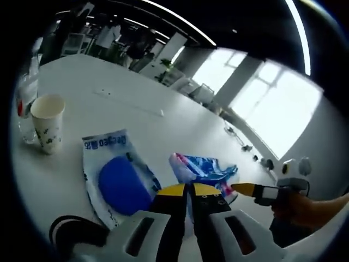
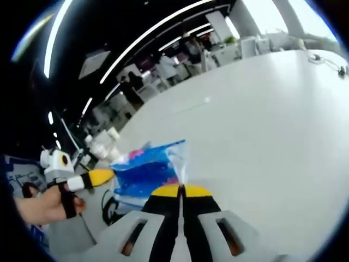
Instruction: Arrange the tabletop items into an orderly group along one side of the table until the central work area is clear of visible clutter.
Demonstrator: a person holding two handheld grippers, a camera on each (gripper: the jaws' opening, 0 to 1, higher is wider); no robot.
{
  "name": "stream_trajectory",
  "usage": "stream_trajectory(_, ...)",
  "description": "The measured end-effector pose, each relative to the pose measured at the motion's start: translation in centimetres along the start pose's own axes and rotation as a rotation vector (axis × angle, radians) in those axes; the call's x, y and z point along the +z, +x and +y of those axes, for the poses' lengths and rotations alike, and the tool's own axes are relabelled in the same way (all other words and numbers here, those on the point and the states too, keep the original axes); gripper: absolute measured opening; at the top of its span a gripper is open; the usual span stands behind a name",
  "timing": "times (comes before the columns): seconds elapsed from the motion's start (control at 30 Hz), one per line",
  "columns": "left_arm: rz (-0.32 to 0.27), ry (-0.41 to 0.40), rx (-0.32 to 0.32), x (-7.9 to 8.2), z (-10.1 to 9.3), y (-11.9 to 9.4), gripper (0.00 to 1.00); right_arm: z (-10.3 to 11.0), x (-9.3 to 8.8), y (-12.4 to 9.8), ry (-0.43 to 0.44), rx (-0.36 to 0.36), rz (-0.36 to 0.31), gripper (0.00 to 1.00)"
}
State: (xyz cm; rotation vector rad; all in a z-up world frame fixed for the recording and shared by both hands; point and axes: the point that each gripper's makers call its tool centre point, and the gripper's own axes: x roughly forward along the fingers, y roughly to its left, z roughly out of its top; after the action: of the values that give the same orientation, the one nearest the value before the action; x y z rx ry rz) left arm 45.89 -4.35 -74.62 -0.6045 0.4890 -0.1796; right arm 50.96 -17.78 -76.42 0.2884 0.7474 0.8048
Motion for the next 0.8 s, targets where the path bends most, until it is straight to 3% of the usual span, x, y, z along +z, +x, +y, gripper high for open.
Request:
stream_trajectory(0.47,-0.008,-0.077,0.011,-0.3,0.1,1.7,0.00,-1.7,-0.1,0.3,0.035,-0.008,-0.002,0.00)
stream_trajectory(0.8,-0.035,-0.097,0.016,0.8,0.9,2.7,0.00,-4.0,0.6,0.7,0.084,-0.045,-0.024,0.00)
